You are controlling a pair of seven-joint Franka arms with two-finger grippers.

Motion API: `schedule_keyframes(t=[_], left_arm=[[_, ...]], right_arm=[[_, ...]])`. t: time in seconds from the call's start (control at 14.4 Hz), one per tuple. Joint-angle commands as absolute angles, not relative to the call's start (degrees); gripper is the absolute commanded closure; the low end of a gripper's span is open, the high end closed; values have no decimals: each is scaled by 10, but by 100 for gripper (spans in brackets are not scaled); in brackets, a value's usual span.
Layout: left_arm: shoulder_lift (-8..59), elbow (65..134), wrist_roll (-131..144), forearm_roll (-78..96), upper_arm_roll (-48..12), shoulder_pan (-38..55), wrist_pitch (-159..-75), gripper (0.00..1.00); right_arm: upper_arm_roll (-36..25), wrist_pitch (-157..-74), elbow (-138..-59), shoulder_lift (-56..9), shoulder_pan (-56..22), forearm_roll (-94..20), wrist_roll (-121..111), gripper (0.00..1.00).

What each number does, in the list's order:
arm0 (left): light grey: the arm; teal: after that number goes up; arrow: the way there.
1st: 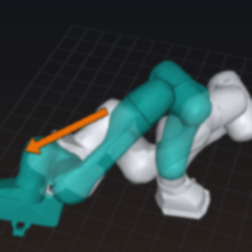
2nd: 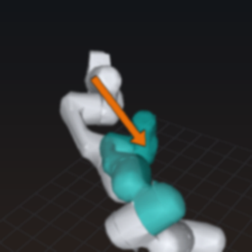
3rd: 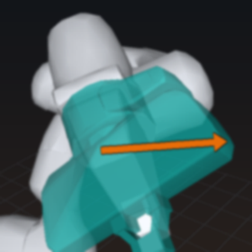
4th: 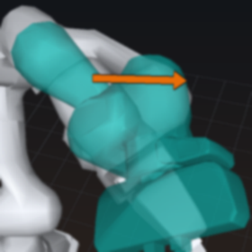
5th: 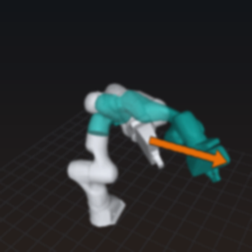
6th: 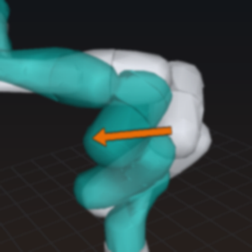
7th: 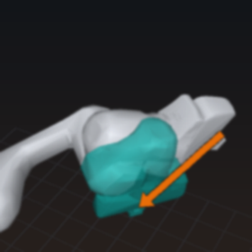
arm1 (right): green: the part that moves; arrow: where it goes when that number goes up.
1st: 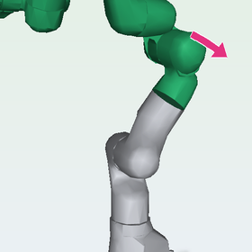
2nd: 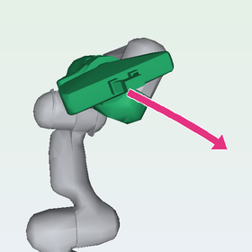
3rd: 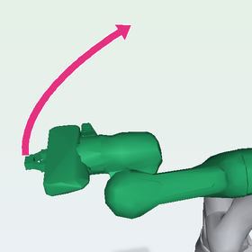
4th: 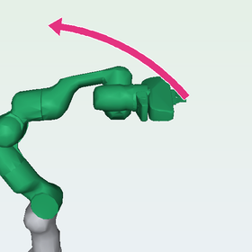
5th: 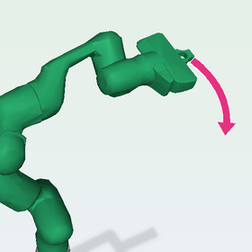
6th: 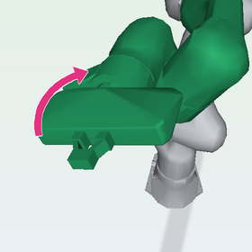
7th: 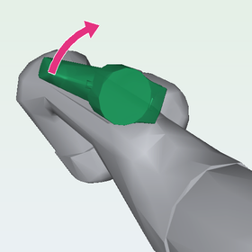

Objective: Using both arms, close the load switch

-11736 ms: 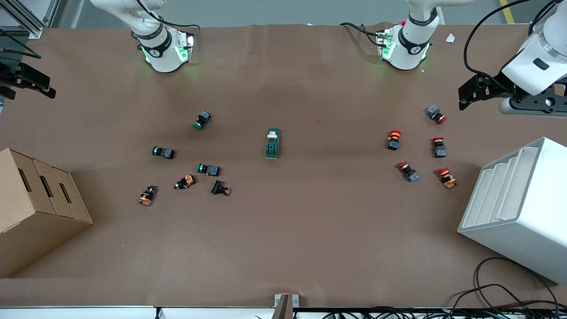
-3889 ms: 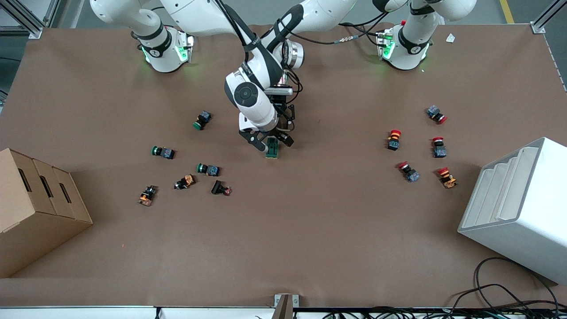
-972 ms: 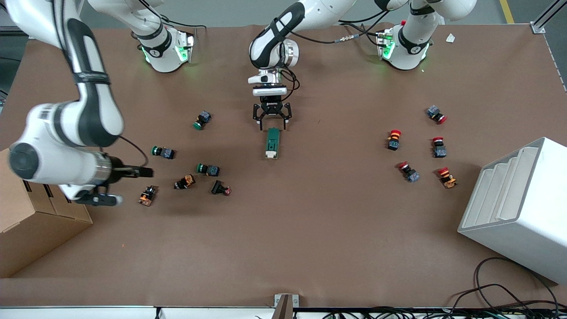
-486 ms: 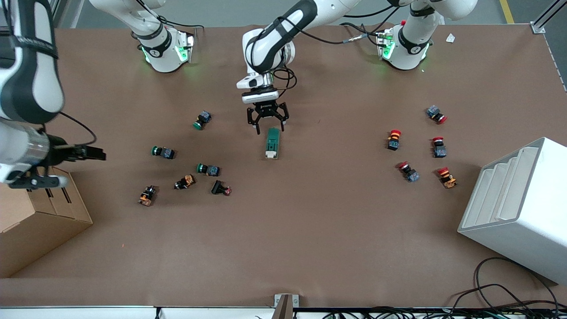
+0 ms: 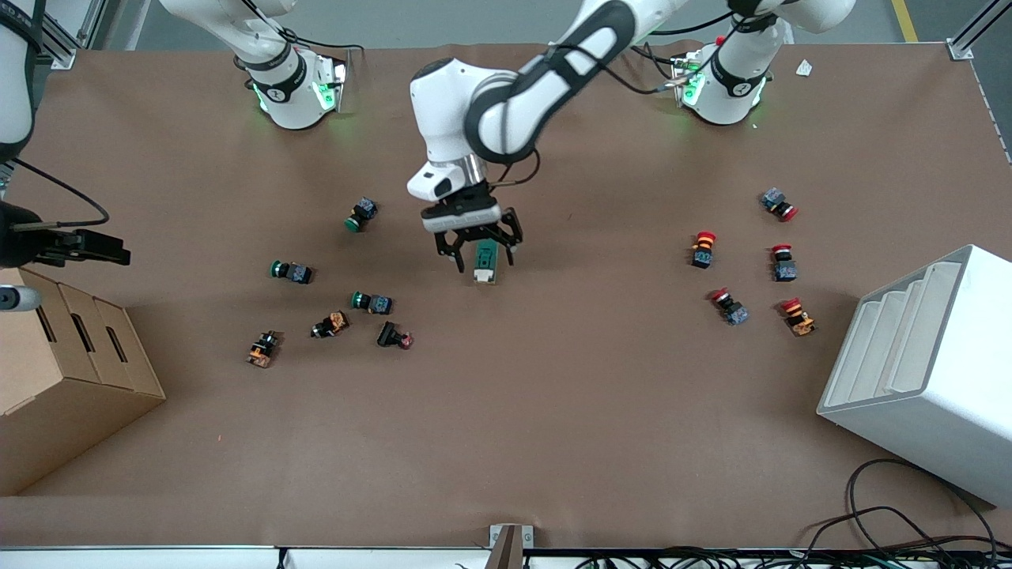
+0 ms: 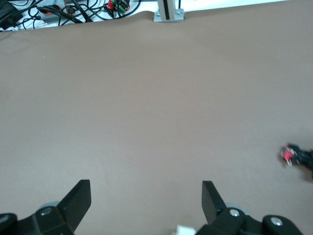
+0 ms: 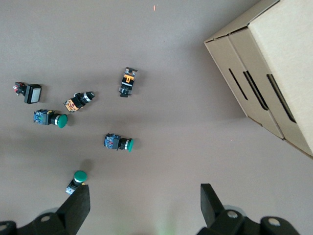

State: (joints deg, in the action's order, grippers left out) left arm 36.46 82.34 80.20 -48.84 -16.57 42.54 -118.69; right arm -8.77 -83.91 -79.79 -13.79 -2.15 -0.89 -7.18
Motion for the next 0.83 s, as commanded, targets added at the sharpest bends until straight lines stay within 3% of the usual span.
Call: schedule_keyframes(t=[0.0, 0.76], left_arm=[[310, 832, 678, -405, -170, 366, -1189, 0], [201, 817, 278, -178, -170, 112, -1154, 0]], right_arm=[[-76, -831, -785, -143, -2, 3, -74, 0], [-74, -782, -764, -123, 1, -18, -42, 0]])
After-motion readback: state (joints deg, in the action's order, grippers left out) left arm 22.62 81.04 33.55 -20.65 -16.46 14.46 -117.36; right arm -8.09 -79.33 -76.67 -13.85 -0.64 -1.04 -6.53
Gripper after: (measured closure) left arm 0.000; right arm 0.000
